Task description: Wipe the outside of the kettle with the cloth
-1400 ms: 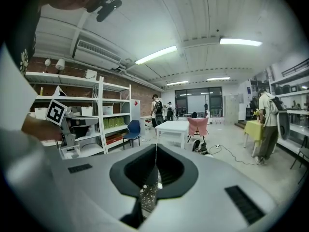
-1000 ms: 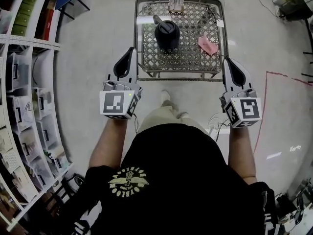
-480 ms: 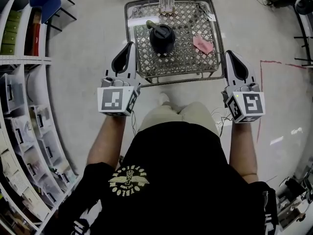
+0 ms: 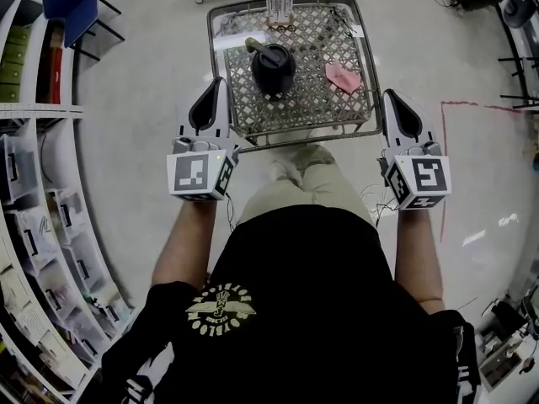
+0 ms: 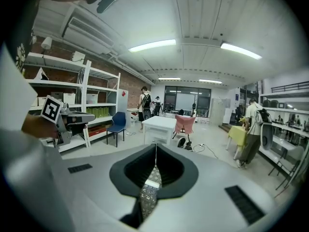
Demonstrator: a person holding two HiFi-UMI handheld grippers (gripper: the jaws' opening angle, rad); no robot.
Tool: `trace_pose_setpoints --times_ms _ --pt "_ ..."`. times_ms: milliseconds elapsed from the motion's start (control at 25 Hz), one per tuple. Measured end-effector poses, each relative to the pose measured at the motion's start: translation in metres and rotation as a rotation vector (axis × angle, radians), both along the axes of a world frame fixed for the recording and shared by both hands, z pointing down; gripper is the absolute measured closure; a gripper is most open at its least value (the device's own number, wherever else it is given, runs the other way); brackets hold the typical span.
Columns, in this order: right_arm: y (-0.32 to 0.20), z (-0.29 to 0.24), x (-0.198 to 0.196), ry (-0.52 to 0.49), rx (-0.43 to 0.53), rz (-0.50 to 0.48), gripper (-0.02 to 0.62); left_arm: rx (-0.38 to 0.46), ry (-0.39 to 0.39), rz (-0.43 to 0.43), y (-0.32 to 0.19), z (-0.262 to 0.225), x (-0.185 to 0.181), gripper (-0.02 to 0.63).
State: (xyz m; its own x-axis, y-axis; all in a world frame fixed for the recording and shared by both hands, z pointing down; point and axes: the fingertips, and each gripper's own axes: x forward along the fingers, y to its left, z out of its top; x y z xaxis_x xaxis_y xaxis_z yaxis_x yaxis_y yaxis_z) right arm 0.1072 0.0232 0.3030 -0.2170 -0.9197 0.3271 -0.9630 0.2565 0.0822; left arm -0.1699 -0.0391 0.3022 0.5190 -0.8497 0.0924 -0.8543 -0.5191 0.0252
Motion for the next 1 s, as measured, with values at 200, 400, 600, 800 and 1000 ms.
trace_pose_setpoints --times_ms 200,400,600,800,1000 --pt "-0.01 0.015 0.01 -0.004 -0.033 0.016 0.584 -0.017 -0.02 -0.016 -0.005 0.008 0.001 0.6" --pt "-0.03 0.047 0.015 -0.011 -0.108 -0.014 0.584 -0.09 -0.074 -0.015 -0.021 0.039 0.013 0.598" --pt "-0.055 0.084 0.024 -0.003 -0.188 -0.026 0.584 -0.144 -0.111 0.0 -0.046 0.071 0.033 0.6" --pt "-0.085 0.124 0.029 0.032 -0.264 -0.046 0.583 -0.175 -0.138 0.046 -0.08 0.098 0.059 0.598" --pt "-0.102 0.176 0.032 0.036 -0.378 -0.106 0.55 -0.22 -0.133 0.058 -0.112 0.126 0.083 0.6"
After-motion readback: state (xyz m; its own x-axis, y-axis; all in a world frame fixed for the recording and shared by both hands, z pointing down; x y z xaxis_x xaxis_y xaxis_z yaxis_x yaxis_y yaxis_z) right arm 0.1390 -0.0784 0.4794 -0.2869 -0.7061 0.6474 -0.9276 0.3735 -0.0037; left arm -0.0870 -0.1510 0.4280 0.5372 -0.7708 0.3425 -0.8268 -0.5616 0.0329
